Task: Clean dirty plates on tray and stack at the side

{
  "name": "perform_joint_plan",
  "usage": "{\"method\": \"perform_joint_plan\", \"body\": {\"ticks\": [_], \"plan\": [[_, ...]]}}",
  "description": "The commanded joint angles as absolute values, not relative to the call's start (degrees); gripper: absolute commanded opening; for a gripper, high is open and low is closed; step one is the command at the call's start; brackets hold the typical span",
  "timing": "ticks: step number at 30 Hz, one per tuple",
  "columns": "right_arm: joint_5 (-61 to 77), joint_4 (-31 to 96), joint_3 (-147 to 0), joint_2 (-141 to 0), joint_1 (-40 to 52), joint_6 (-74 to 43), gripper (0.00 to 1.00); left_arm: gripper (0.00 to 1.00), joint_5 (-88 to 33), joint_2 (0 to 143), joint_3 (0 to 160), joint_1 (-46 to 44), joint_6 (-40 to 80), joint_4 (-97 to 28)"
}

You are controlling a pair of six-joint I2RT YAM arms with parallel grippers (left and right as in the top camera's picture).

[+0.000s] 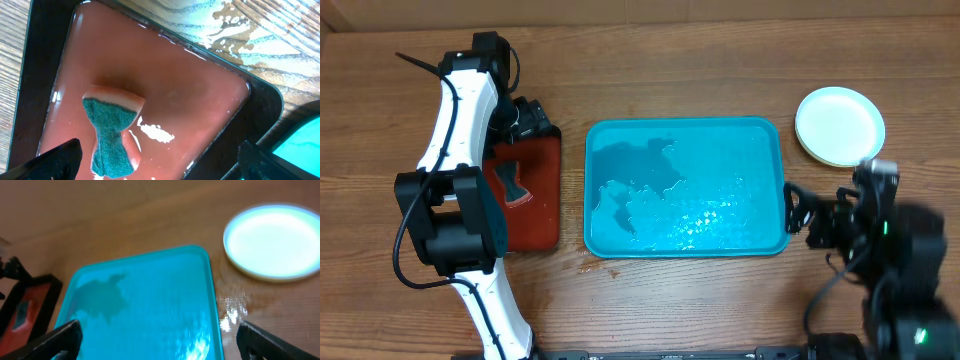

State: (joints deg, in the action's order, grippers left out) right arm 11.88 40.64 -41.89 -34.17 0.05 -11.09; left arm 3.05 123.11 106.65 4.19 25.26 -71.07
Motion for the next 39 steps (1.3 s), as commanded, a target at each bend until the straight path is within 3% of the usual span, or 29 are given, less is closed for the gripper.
{"method": "perform_joint_plan", "body": {"ticks": [1,10,26,39], "plan": [[12.3,35.3,-32.2,-23.0,0.3,-9.3,1.00,1.00,3.4,122.5,107.7,4.5,24.4,-71.1],[11.7,25.8,-17.6,-6.6,0.3,-8.5,1.00,1.00,3.4,122.5,107.7,4.5,24.4,-71.1],[2.9,1.5,-0.4,-0.1,4.0,-8.6,1.00,1.00,3.4,122.5,107.7,4.5,24.4,-71.1],[-2.5,4.6,-0.5,-0.1,3.1,-8.5,1.00,1.00,3.4,122.5,107.7,4.5,24.4,-71.1]]}}
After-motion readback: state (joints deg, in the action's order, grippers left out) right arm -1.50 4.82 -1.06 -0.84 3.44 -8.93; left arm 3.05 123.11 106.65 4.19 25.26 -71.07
